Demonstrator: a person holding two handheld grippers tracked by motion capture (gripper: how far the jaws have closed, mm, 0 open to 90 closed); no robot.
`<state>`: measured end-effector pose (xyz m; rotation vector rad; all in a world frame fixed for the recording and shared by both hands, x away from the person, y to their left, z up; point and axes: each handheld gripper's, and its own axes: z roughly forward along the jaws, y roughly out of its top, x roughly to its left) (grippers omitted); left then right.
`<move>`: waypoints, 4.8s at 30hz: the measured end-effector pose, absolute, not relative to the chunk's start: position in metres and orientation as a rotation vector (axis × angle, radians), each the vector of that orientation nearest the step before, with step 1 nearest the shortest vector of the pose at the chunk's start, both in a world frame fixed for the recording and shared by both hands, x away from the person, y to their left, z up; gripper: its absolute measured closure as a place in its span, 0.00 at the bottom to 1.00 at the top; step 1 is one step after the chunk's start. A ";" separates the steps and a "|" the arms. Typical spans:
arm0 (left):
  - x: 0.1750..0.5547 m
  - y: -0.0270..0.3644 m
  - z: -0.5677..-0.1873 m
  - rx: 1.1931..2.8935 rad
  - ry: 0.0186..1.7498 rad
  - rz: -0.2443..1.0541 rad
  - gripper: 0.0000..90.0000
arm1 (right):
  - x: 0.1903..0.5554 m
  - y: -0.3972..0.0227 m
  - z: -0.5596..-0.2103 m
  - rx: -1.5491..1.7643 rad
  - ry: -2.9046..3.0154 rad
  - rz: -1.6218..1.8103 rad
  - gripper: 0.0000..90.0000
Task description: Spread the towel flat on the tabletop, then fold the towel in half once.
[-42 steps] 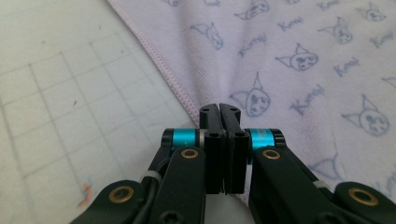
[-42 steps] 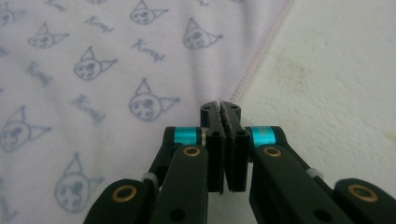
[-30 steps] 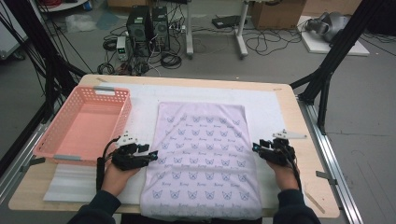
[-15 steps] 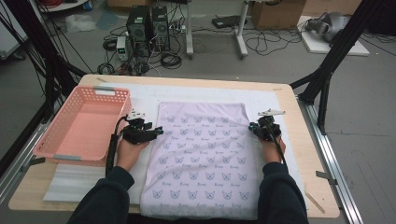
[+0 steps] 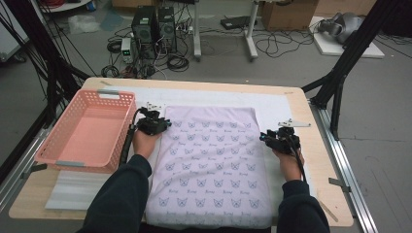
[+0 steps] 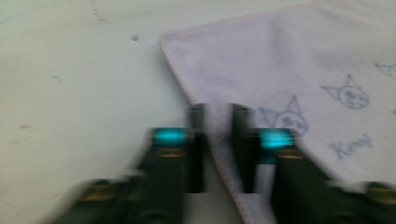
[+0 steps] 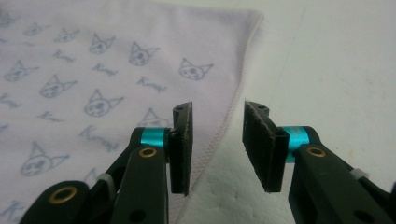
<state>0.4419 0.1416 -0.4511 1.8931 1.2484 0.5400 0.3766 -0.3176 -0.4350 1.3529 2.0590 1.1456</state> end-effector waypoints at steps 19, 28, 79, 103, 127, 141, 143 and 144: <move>0.434 0.150 -0.431 1.804 1.248 0.505 0.43 | 0.380 -0.303 -0.447 1.322 2.149 0.955 0.98; 0.397 0.147 -0.411 1.744 1.032 0.443 0.25 | 0.354 -0.323 -0.427 1.341 2.058 1.115 0.48; 0.344 0.157 -0.429 1.698 0.920 0.443 0.22 | 0.316 -0.330 -0.424 1.193 2.089 1.163 0.19; 0.356 0.156 -0.442 1.736 1.016 0.408 0.25 | 0.327 -0.329 -0.433 1.238 2.141 1.142 0.20; 0.413 0.151 -0.444 1.825 1.185 0.471 0.34 | 0.338 -0.318 -0.428 1.235 2.125 1.149 0.20; 0.419 0.149 -0.452 1.866 1.262 0.494 0.77 | 0.360 -0.309 -0.438 1.313 2.126 1.046 0.21; 0.419 0.149 -0.452 1.871 1.236 0.468 0.90 | 0.372 -0.303 -0.442 1.344 2.139 1.039 0.21; 0.418 0.147 -0.452 1.883 1.223 0.479 0.93 | 0.378 -0.300 -0.443 1.352 2.150 1.030 0.21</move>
